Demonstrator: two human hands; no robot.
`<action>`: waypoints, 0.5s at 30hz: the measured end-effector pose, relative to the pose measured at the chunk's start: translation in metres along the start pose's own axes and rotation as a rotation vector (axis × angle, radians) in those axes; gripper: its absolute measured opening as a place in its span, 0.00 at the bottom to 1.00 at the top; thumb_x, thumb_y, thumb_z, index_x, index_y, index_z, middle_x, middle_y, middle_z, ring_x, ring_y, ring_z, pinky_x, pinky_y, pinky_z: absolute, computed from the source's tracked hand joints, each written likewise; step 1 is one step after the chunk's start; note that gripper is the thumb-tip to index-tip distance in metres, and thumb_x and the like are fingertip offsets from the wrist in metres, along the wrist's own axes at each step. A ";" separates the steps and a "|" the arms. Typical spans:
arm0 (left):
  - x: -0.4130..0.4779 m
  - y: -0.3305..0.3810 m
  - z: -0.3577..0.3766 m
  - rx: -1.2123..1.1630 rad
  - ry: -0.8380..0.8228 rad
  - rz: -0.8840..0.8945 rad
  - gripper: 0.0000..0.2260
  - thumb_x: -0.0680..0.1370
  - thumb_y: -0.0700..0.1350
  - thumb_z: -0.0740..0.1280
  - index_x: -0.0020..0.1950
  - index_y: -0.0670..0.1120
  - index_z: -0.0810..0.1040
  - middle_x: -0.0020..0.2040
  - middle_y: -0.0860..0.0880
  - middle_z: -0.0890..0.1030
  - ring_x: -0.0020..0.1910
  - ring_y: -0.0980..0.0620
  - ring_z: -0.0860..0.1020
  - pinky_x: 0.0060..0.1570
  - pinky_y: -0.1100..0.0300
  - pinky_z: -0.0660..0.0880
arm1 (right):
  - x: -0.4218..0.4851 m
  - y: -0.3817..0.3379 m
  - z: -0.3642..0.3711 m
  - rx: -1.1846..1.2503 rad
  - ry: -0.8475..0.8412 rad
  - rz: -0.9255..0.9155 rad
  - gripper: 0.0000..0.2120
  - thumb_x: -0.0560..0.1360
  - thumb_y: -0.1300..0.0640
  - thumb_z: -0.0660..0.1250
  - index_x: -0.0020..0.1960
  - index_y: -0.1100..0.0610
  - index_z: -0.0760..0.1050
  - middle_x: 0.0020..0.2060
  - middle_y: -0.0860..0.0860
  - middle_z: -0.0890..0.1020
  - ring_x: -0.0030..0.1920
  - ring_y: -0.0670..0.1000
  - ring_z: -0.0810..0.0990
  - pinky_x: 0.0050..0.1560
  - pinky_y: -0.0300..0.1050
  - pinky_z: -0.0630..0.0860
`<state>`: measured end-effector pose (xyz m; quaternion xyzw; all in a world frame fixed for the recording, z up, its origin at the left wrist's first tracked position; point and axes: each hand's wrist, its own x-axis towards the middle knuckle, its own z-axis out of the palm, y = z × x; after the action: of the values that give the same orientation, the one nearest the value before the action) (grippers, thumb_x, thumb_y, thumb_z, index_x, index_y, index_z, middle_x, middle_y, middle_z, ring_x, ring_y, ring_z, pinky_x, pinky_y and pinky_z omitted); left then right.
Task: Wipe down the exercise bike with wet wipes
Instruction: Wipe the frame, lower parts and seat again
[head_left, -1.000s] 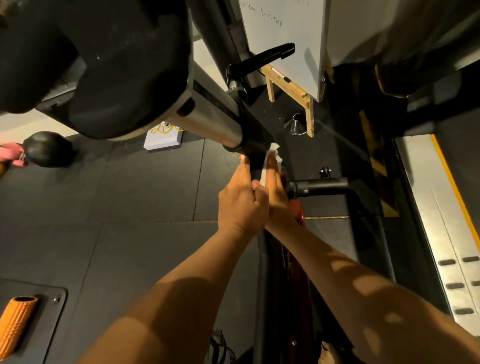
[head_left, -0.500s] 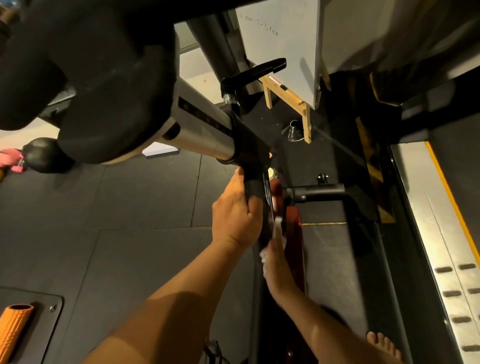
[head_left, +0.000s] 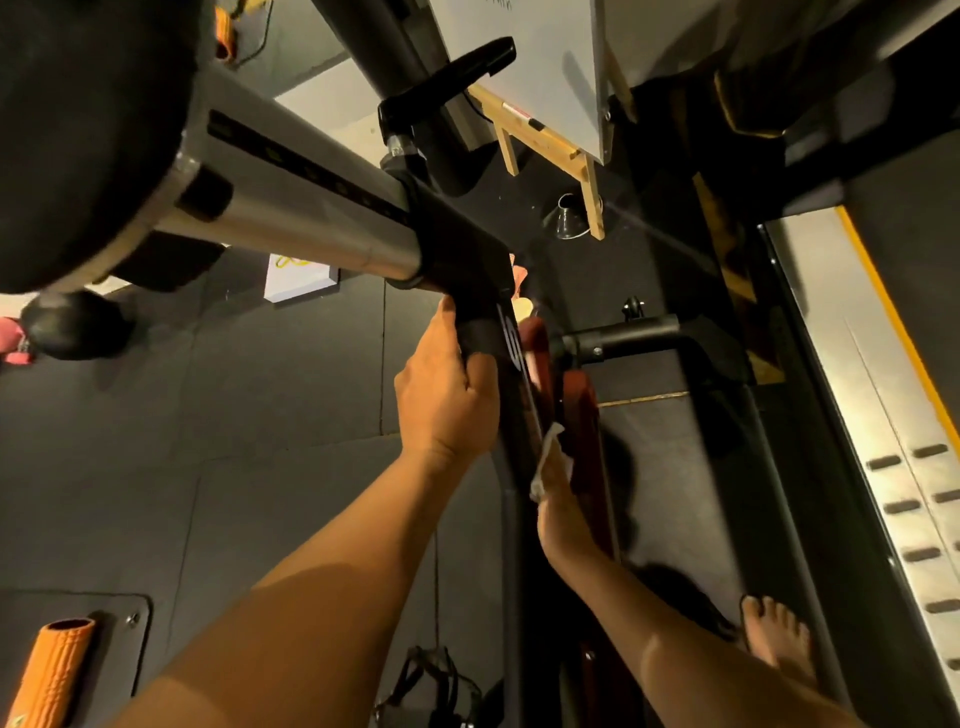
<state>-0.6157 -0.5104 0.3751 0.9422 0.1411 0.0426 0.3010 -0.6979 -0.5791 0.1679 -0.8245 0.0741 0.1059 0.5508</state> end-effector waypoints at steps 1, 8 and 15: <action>-0.001 0.001 0.000 0.009 0.002 0.005 0.25 0.75 0.49 0.52 0.73 0.57 0.65 0.56 0.58 0.78 0.58 0.51 0.78 0.56 0.55 0.70 | -0.005 0.005 0.002 -0.007 -0.049 -0.010 0.39 0.64 0.20 0.56 0.64 0.45 0.73 0.52 0.43 0.76 0.54 0.46 0.73 0.63 0.48 0.65; 0.004 -0.002 0.000 0.062 0.024 -0.010 0.29 0.71 0.52 0.51 0.73 0.57 0.66 0.58 0.49 0.82 0.57 0.44 0.78 0.53 0.54 0.69 | 0.090 -0.117 -0.027 0.111 -0.230 -0.096 0.42 0.70 0.39 0.36 0.73 0.63 0.63 0.71 0.62 0.67 0.72 0.59 0.64 0.72 0.42 0.53; 0.002 -0.002 0.001 0.070 0.010 -0.016 0.28 0.72 0.50 0.51 0.73 0.54 0.67 0.53 0.48 0.82 0.50 0.45 0.78 0.49 0.53 0.70 | -0.045 -0.056 -0.036 0.233 -0.301 0.098 0.30 0.83 0.46 0.51 0.78 0.43 0.37 0.79 0.52 0.46 0.77 0.55 0.54 0.71 0.39 0.55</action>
<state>-0.6146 -0.5087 0.3736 0.9508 0.1517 0.0400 0.2673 -0.7248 -0.5904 0.2430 -0.7255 0.0425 0.2454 0.6416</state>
